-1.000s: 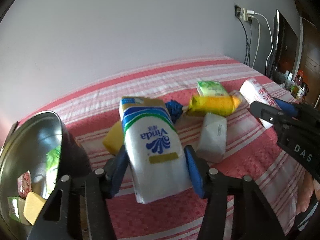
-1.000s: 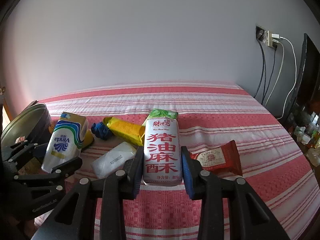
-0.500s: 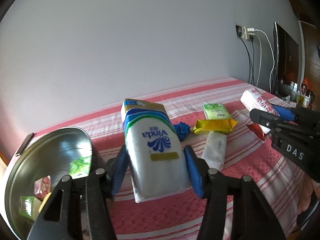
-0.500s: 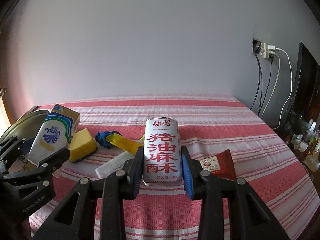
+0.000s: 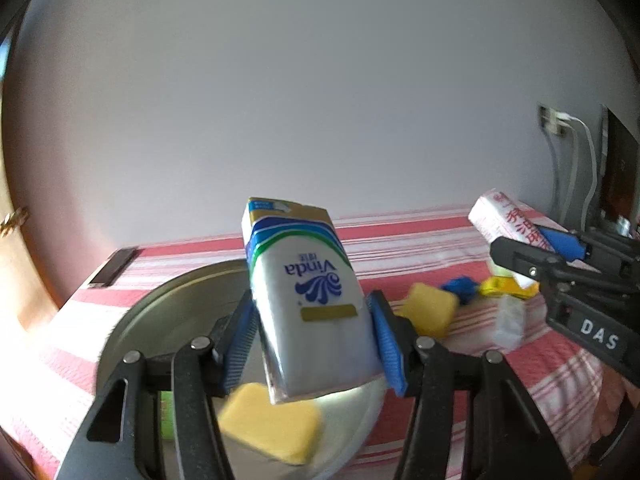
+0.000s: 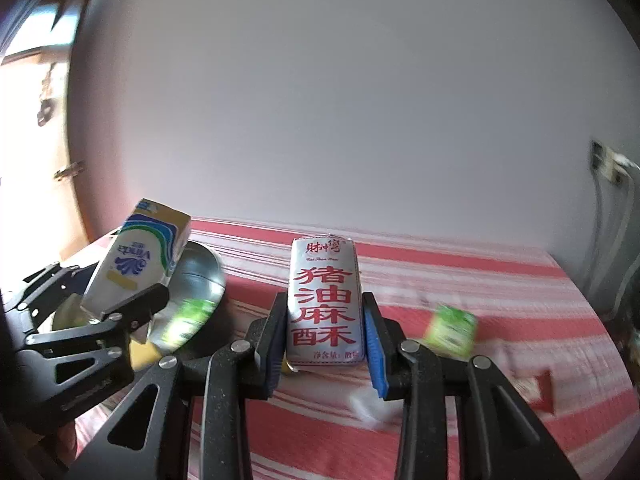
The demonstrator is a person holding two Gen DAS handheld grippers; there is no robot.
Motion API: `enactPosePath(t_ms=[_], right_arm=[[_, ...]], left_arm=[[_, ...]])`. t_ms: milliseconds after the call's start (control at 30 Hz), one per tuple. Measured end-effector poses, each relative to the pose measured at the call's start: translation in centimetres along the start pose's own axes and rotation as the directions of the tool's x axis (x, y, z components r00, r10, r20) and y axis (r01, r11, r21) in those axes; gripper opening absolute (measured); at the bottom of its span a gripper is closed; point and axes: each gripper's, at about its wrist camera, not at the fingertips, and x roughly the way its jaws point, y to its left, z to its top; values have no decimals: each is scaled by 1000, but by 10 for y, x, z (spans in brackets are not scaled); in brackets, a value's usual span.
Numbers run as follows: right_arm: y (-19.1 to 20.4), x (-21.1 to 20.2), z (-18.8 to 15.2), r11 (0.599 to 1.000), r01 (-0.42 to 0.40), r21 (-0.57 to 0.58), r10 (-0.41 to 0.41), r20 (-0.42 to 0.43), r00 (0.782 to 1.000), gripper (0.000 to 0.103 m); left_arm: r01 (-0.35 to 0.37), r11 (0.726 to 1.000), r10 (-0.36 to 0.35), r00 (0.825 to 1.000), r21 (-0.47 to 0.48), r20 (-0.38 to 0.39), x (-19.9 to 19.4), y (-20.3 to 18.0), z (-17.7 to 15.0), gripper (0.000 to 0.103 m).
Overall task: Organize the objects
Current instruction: 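Carry the Vinda pack and red-text packet in both grippers over the metal tin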
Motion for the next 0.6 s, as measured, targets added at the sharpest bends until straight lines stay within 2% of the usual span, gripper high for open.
enactPosePath(t_ms=[300,600], right_arm=[[61,39,19,990,-131,-52,128,-55,990,37],[93,65,22,980,-185,-79,177,-95,980,37]], left_arm=[[-83,994,81,996,-70,-37,4,67,-11,55],[-110,988,102,992,-105,-80,14,97,-24,55]])
